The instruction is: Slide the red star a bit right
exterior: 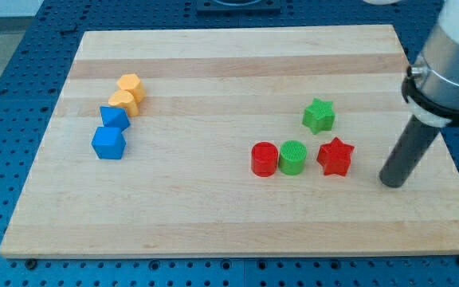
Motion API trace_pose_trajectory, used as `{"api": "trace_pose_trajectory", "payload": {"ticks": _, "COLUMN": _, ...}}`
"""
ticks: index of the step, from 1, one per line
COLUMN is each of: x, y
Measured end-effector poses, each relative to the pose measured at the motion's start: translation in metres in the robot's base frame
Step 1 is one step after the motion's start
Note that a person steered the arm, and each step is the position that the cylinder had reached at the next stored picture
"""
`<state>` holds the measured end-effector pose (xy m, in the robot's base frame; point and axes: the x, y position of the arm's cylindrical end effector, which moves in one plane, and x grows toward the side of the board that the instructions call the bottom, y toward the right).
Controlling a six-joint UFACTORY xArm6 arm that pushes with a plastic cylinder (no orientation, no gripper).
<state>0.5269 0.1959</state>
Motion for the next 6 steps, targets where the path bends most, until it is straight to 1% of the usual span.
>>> {"api": "trace_pose_trajectory", "payload": {"ticks": 3, "x": -0.032, "y": -0.044}}
{"api": "trace_pose_trajectory", "payload": {"ticks": 4, "x": -0.036, "y": -0.058}}
{"api": "trace_pose_trajectory", "payload": {"ticks": 5, "x": -0.031, "y": -0.058}}
{"api": "trace_pose_trajectory", "payload": {"ticks": 6, "x": -0.034, "y": -0.061}}
